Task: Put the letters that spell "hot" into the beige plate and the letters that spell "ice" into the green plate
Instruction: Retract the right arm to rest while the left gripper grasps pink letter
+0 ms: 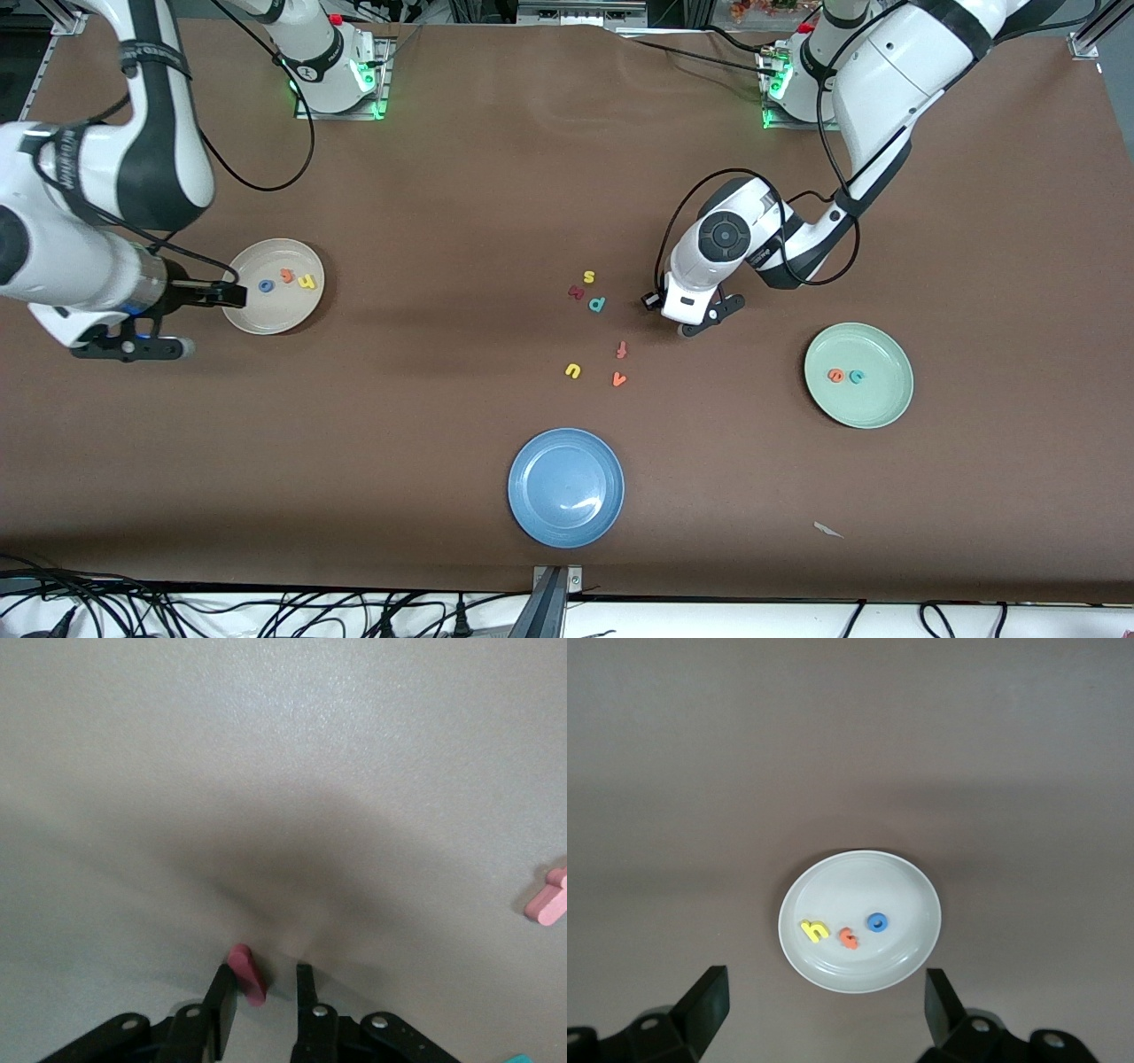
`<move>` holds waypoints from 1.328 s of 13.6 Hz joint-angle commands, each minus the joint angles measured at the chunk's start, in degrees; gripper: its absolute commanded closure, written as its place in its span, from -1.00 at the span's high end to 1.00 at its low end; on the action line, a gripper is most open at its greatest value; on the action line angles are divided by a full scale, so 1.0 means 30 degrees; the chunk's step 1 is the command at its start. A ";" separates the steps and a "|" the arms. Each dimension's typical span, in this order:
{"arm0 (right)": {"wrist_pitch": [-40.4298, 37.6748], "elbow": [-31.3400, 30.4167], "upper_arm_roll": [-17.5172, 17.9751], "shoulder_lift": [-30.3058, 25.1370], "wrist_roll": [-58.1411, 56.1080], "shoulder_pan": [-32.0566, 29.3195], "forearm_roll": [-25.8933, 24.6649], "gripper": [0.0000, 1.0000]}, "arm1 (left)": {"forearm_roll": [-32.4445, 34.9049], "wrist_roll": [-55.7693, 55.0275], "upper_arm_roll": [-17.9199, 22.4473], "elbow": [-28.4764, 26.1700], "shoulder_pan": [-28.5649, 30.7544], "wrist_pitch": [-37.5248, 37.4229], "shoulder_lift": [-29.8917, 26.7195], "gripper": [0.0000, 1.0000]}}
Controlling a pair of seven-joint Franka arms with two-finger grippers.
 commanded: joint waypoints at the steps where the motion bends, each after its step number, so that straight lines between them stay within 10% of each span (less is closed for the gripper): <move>1: -0.1858 0.2399 -0.0597 0.0130 -0.0217 -0.0295 0.1446 0.96 | 0.1522 -0.0449 0.0212 0.0096 -0.0010 -0.0311 0.0037 -0.43; 8: -0.2273 0.2845 -0.0808 -0.0544 0.0075 -0.0527 0.1833 0.96 | 0.2021 -0.0449 0.0387 0.0096 -0.0067 -0.0341 0.0007 -0.61; 12: -0.2098 0.2845 0.4545 -0.0922 0.1393 -0.5121 0.0376 0.95 | 0.2434 -0.0449 0.0446 0.0096 -0.0097 -0.0341 0.0008 -0.91; 18: -0.1980 0.2347 0.4819 -0.1306 0.1453 -0.5217 -0.0159 0.93 | 0.2463 0.0482 0.0272 0.1114 0.0078 -0.3108 -0.0664 -1.00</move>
